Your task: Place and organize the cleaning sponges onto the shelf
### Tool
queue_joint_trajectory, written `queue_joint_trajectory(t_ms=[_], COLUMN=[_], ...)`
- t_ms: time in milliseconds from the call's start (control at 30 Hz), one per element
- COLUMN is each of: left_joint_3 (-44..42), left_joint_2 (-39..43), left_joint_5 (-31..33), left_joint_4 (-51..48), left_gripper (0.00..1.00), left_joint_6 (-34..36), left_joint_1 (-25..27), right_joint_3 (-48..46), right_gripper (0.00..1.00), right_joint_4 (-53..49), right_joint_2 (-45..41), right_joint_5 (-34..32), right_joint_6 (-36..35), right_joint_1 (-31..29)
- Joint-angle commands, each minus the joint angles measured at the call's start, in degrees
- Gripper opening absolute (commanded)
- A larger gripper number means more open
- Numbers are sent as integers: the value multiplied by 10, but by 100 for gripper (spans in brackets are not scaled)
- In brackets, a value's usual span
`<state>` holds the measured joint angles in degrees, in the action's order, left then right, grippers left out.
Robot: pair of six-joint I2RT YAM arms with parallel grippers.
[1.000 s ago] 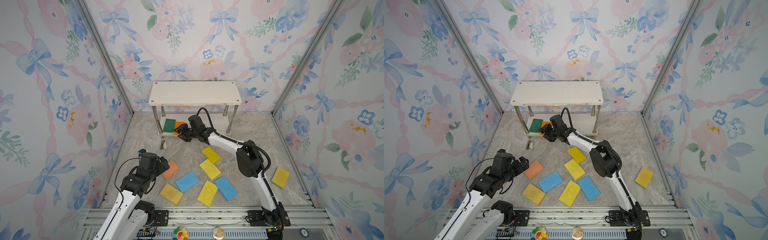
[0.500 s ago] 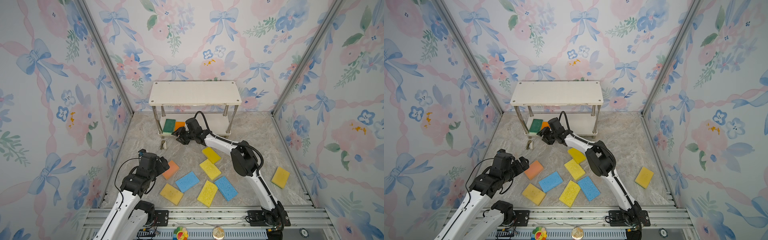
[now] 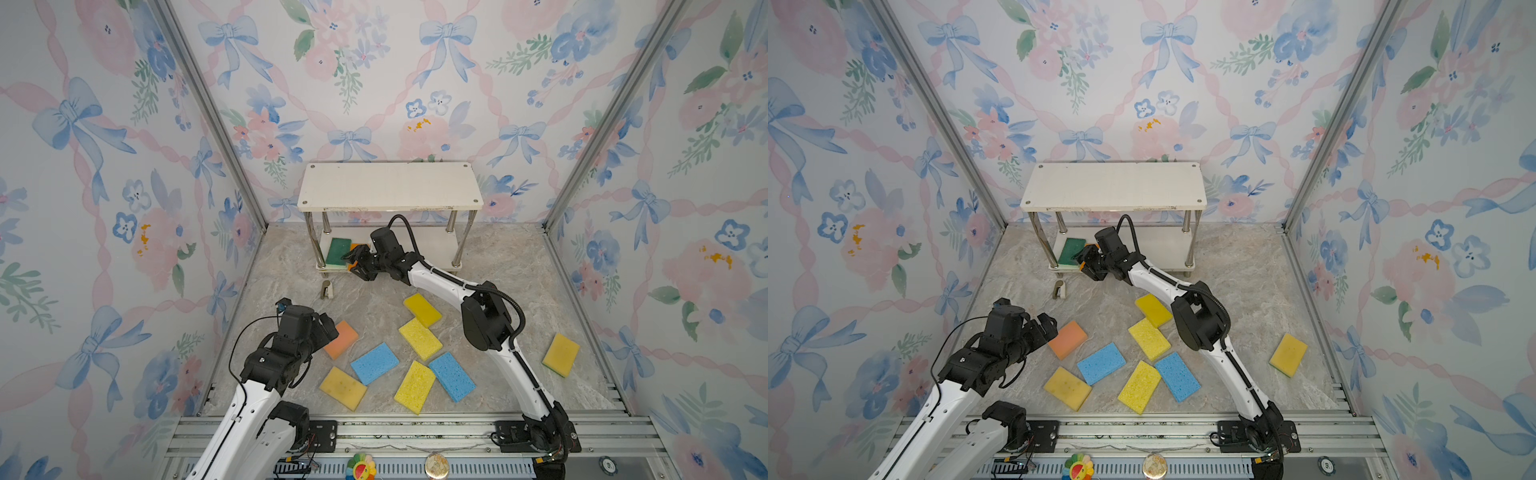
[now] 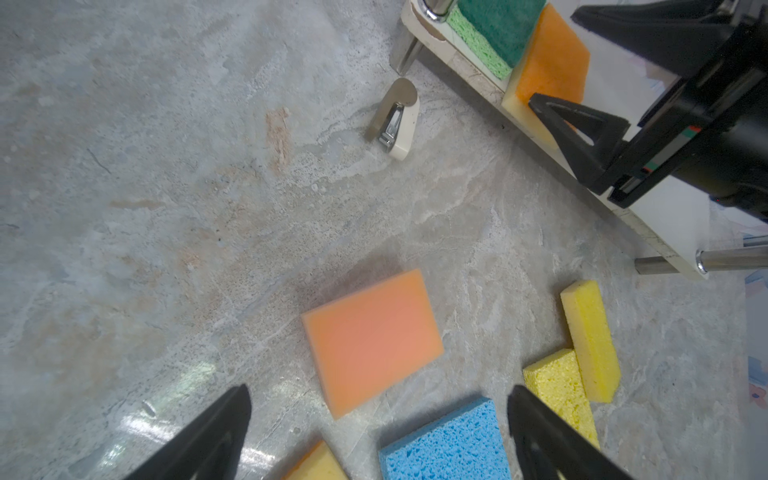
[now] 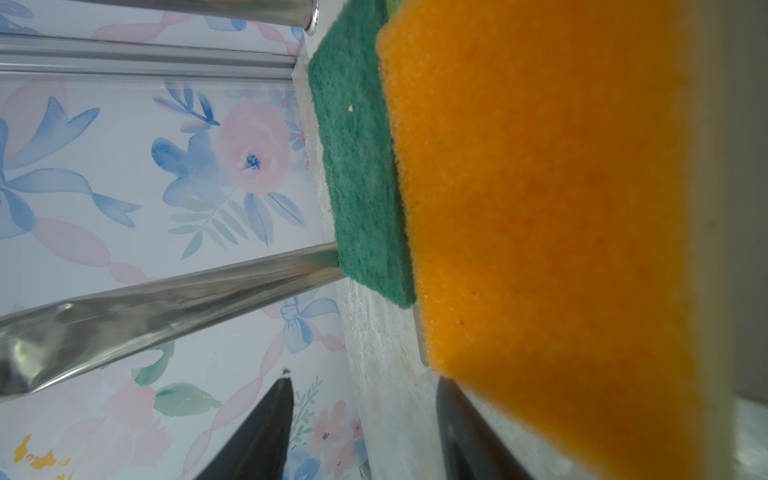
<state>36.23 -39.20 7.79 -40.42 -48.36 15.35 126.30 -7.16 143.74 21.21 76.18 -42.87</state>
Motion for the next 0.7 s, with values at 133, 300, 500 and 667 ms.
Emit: queue_joint_trajectory(t_ms=[133, 300, 500, 667], left_joint_3=[8, 8, 7, 5], left_joint_2=[1, 1, 1, 3], left_joint_5=[19, 22, 21, 19], left_joint_4=[-12, -12, -12, -11], left_gripper=[98, 98, 98, 98], left_joint_6=[19, 18, 18, 16], left_joint_1=[4, 7, 10, 10], right_joint_3=[13, -21, -35, -48], right_gripper=[59, 59, 59, 60], right_joint_4=[-34, -17, -6, 6], right_joint_2=[7, -19, -42, -56], right_joint_5=[11, 16, 27, 35], right_joint_6=[-25, -39, -65, -73], right_joint_1=[6, 6, 10, 10])
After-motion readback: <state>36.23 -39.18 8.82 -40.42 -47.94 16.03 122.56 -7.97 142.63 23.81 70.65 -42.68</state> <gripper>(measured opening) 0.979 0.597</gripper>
